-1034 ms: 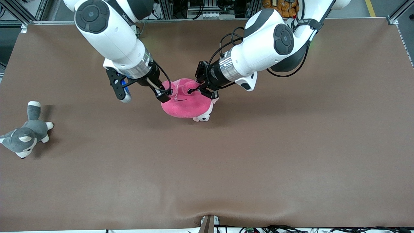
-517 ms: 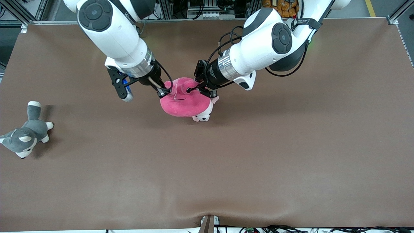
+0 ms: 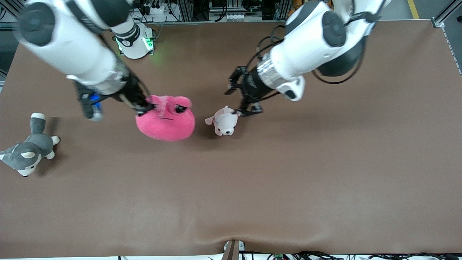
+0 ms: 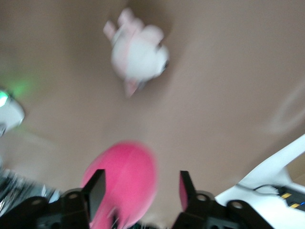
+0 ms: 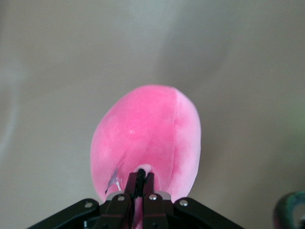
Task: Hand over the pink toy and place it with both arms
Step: 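Carry the pink plush toward the grey cat while the left gripper withdraws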
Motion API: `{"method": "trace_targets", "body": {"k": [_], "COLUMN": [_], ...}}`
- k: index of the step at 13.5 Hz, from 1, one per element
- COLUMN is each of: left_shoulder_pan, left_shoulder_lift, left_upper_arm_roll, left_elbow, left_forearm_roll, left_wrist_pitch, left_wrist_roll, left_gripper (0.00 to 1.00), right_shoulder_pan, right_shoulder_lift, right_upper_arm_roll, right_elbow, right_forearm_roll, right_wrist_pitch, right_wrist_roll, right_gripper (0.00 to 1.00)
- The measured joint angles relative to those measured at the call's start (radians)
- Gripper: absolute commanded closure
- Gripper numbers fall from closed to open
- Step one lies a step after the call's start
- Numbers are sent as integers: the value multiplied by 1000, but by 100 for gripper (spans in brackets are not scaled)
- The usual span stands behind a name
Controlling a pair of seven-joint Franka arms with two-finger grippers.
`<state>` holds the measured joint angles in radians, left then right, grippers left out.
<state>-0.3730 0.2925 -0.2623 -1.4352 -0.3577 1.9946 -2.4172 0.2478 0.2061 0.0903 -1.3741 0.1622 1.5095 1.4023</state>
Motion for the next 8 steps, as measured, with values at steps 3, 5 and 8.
{"method": "trace_targets", "body": {"k": [3,5,8], "left_shoulder_pan": [112,189,269], "left_shoulder_lift": [-31,-32,-32], "left_upper_arm_roll": [7,9,10], "left_elbow": [0,-2,-5], "left_forearm_roll": [75,149,276], "left_wrist_pitch": [-127,-191,-294], "left_wrist_roll": [283,478,790], "left_gripper": [0,0,0], "right_shoulder_pan": [-153,-227,-322], "right_shoulder_lift": [-8,14,132], "right_upper_arm_roll": [-4,-6,-8], "right_elbow": [-6,-42,-90], "right_forearm_roll": [42,47,47], "right_wrist_pitch": [-119,-130,-67], "right_wrist_roll": [-172,-229,-328], "right_gripper": [100,100,100]}}
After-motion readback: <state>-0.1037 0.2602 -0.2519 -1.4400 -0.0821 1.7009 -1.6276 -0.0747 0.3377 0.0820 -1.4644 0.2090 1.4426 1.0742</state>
